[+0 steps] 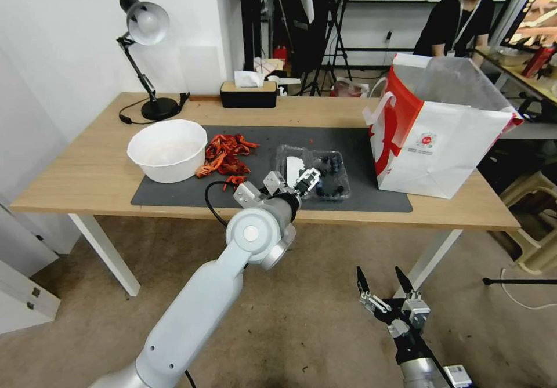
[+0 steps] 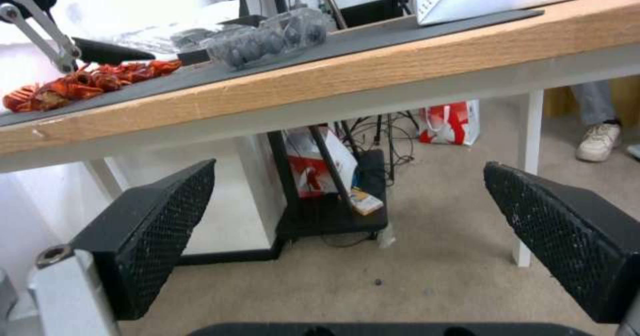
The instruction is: Close the takeout container lid, then place the container into the takeout bag.
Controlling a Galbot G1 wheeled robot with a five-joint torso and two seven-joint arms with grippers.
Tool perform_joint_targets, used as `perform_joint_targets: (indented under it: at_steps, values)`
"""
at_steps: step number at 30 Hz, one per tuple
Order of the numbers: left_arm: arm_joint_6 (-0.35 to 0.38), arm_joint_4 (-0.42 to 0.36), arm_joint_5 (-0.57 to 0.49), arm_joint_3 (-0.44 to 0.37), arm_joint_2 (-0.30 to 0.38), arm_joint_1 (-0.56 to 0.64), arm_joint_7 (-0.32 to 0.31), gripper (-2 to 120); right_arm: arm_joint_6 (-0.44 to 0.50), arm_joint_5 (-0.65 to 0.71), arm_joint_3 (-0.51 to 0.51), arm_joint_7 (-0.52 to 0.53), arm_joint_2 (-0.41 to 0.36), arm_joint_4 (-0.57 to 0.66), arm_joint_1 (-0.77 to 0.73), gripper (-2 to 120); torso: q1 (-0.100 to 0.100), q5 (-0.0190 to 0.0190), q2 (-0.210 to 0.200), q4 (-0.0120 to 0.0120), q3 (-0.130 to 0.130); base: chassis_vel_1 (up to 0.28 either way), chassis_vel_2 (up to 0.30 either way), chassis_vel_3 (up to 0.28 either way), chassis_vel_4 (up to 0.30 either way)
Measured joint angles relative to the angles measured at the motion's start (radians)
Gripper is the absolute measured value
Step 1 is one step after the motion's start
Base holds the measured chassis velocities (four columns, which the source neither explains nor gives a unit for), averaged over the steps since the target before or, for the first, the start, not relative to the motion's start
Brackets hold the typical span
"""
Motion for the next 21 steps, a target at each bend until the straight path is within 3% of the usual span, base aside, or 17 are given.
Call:
perform_joint_targets:
  at_steps: [13,21]
  values:
    - [-0.002,-0.006,0.028,-0.004,0.021,0.015,0.111,100,0.001,-0.002,-0.001,-0.001,-0.003,0.005,-0.002,100,0.000,0.0000,0.000,-0.0001,0.000,0.000,0.000,0.000,0.000]
    - [0.006,0.000,0.052,-0.007,0.041,0.009,0.245,100,0.002,-0.002,-0.001,-0.002,-0.004,0.005,-0.005,100,0.000,0.0000,0.000,0.0000,0.000,0.000,0.000,0.000,0.000]
